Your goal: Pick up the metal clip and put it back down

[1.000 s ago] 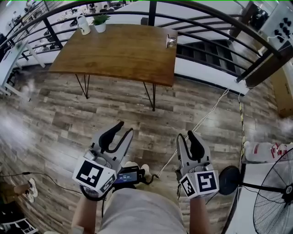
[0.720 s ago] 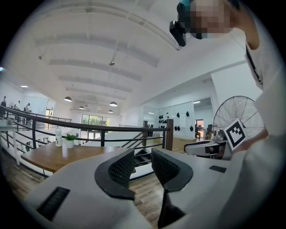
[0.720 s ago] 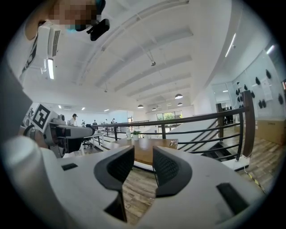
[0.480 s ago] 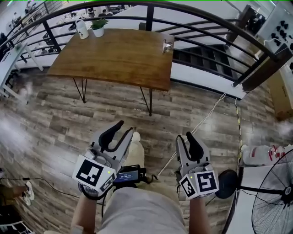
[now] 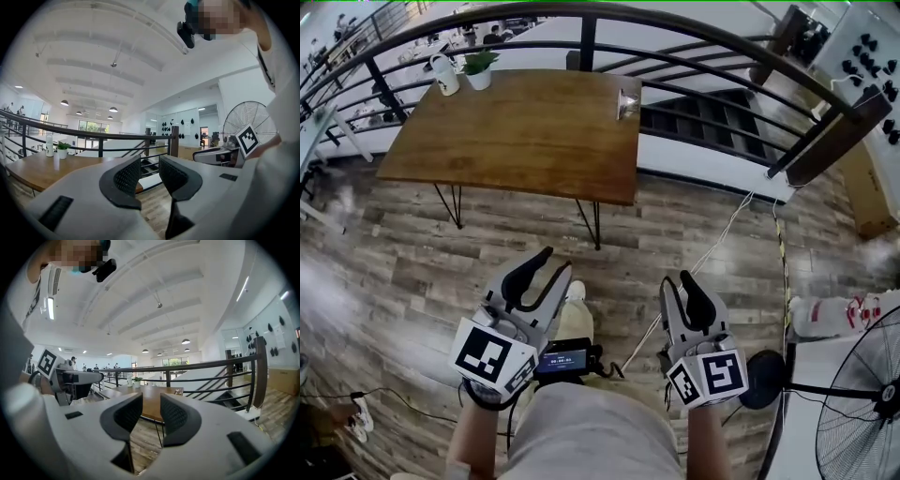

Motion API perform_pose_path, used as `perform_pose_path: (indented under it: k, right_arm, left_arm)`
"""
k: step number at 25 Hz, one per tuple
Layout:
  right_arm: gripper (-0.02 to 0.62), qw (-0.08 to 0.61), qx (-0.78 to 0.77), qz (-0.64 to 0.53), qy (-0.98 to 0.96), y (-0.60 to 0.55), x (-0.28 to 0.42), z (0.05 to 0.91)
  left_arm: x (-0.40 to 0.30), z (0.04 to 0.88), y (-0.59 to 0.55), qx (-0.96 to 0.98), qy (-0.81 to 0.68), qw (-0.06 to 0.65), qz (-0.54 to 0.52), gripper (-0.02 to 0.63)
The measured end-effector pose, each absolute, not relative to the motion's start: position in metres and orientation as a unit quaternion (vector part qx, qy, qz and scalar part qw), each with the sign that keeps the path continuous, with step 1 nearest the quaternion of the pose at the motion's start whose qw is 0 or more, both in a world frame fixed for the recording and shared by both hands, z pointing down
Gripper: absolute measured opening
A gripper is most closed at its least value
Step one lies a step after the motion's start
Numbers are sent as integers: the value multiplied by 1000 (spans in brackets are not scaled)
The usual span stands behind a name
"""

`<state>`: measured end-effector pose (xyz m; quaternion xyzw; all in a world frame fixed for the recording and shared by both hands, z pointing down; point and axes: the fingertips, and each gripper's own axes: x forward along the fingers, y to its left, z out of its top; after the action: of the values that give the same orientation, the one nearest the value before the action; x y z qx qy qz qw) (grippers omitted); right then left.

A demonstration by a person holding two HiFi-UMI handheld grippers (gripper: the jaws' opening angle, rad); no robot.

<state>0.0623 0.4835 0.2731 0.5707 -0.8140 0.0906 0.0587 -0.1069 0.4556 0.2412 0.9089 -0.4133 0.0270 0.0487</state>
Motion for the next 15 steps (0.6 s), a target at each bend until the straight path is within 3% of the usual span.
perform_pose_path:
  k: [15]
  right_arm:
    - [115,66,590,120,-795,305,73,288]
  left_arm:
    - [-85,251,265,922,-380,56,48,123]
